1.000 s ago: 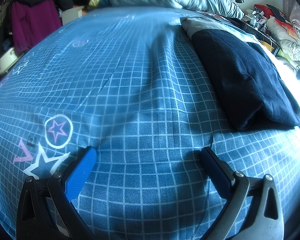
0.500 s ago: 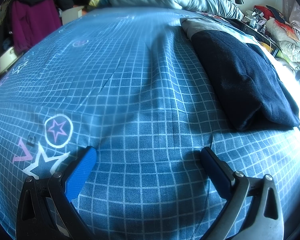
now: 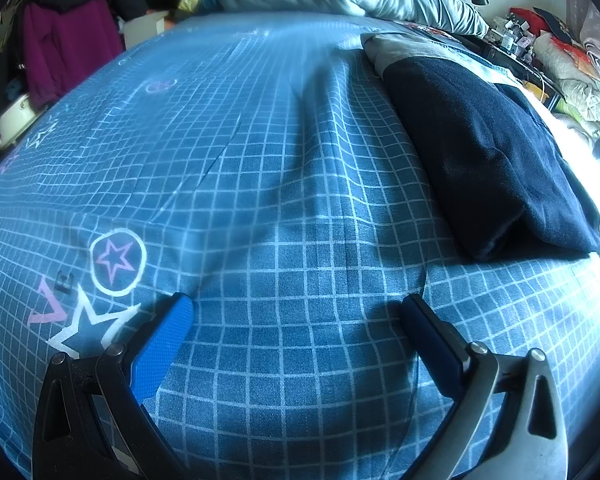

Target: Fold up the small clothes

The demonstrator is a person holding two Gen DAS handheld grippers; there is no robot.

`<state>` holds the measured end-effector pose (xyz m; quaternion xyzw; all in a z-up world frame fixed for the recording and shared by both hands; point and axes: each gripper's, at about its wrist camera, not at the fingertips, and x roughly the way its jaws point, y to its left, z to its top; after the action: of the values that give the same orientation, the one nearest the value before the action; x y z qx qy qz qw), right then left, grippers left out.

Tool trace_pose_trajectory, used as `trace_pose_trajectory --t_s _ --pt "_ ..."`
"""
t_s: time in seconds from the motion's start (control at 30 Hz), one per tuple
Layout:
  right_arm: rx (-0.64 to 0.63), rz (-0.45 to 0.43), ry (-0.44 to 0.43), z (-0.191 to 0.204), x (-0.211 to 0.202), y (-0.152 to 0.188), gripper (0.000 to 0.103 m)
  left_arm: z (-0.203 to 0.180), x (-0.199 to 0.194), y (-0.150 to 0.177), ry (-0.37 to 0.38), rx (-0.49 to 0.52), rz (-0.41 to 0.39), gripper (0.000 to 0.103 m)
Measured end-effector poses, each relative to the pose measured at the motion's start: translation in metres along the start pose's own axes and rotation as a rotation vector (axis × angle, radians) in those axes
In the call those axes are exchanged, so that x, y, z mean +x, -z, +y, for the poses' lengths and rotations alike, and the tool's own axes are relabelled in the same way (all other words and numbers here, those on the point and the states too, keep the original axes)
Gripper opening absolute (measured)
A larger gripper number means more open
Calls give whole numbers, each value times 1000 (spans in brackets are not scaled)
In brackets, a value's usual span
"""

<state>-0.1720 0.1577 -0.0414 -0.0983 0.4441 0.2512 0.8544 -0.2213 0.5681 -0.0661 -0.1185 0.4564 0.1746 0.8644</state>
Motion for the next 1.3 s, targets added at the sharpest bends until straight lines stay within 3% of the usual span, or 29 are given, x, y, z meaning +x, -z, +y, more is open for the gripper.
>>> trace_pose_trajectory --t_s 0.47,0.67,1.0,1.3 --pt "1 1 7 1 -2 1 103 -8 2 -5 -42 9 30 103" --pt "5 2 21 3 -1 0 103 -6 7 -13 -19 16 50 103" --pt "27 34 49 5 8 -11 103 -7 16 -23 -85 -76 47 103" --pt "42 -20 55 3 11 -7 103 -9 18 -21 -85 -71 30 103"
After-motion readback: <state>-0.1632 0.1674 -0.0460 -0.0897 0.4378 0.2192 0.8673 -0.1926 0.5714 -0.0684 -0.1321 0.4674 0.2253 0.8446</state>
